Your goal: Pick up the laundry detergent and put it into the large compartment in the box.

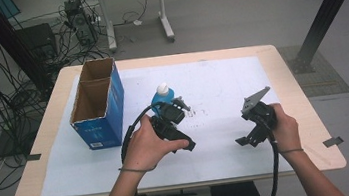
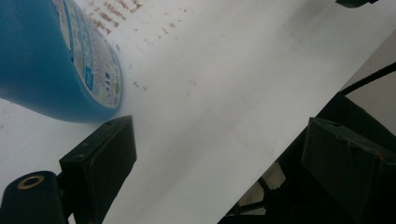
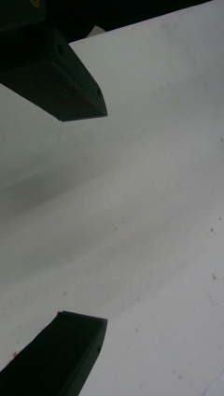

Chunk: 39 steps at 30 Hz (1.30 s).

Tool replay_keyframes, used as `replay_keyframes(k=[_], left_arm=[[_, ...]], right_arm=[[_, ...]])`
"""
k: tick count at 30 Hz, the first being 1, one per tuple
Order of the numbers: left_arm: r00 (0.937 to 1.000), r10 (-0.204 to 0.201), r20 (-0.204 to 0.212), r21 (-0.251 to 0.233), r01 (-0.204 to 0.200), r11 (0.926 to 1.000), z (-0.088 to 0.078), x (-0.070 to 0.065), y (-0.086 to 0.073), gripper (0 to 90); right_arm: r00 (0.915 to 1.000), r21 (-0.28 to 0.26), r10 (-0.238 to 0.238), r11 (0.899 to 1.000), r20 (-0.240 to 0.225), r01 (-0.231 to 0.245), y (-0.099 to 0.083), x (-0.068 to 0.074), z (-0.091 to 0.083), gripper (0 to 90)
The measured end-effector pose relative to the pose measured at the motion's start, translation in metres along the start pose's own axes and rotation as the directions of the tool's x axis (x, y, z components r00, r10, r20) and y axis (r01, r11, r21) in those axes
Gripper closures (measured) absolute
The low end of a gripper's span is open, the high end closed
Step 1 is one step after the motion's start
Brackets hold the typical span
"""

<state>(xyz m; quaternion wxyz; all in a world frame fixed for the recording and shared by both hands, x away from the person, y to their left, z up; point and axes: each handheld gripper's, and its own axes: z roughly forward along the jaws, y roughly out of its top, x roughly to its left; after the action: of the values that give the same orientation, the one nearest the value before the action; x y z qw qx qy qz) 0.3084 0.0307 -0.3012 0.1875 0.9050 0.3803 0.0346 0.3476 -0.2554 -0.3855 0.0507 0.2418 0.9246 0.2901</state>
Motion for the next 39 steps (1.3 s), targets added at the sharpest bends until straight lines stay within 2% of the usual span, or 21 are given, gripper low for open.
replay_keyframes(k=[8,16,22,26,39], left_arm=[[1.0,-0.005,-0.008,-0.001,0.005,1.0,-0.004,0.004,-0.002,10.4],[0.9998,-0.015,-0.012,-0.012,0.015,0.9998,-0.009,0.006,-0.003,10.4],[0.9998,-0.017,-0.015,-0.031,0.016,0.9994,-0.018,0.008,-0.001,10.3],[0.9996,-0.012,-0.025,-0.034,0.011,0.9994,-0.023,0.01,0.001,10.3],[0.9977,0.02,-0.065,-0.075,-0.025,0.9969,-0.064,0.015,0.024,10.4]], right_arm=[[0.9996,-0.008,0.008,1.0,-0.027,-0.008,-0.001,-0.003,0.005,1.4],[0.9996,-0.005,0.006,1.0,-0.029,-0.007,0.004,-0.004,0.008,1.4],[0.9992,-0.004,-0.01,1.0,-0.039,0.01,0.006,-0.006,0.009,1.4],[0.999,-0.006,-0.005,1.0,-0.044,0.004,0.006,-0.007,0.01,1.4],[0.9989,-0.007,-0.011,1.0,-0.046,0.011,0.009,-0.007,0.01,1.4]])
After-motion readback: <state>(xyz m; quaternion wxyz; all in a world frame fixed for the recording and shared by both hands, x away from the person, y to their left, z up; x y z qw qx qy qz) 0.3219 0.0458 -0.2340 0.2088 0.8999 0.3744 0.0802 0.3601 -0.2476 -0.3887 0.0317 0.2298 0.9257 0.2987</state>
